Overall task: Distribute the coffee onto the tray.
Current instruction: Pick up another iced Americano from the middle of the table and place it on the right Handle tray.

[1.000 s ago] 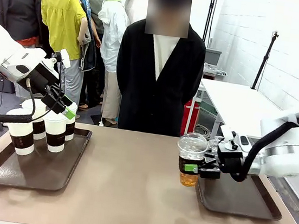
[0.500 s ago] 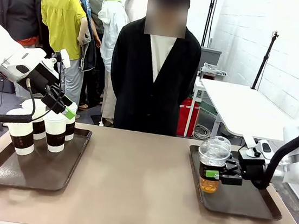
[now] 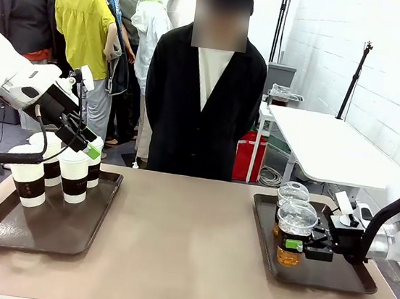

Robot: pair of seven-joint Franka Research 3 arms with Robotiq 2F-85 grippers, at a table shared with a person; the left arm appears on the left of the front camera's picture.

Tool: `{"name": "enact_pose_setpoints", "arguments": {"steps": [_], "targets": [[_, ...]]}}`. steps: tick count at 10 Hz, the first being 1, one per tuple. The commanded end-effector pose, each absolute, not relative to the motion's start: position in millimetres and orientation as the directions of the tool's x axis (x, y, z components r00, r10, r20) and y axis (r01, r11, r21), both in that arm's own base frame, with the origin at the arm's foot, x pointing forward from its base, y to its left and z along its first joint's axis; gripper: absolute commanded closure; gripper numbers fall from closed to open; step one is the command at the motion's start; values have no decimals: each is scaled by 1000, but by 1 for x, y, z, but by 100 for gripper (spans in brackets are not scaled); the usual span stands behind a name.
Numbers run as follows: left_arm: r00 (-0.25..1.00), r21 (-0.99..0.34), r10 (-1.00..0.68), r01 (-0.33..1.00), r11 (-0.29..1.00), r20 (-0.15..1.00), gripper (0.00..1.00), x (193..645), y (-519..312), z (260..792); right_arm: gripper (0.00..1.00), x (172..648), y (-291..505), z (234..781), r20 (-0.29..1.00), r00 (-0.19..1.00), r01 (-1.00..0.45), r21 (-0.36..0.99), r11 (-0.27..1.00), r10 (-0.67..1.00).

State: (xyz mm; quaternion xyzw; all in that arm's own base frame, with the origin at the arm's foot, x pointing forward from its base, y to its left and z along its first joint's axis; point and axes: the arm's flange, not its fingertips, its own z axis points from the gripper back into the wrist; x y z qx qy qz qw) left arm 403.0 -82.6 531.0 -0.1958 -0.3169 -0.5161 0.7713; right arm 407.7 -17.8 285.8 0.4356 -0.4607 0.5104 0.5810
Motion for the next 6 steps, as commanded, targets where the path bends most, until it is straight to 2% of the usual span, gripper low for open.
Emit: {"name": "enact_pose_setpoints", "arguments": {"steps": [1,6], "targets": [[245,26,-663,928,371,708,0,405,-81,529,34,416,-30,284,989,21,-997,10,78,145],[245,26,-663,928,371,708,0,405,-81,529,34,428,-39,262,990,40,-992,24,123,132]]}}
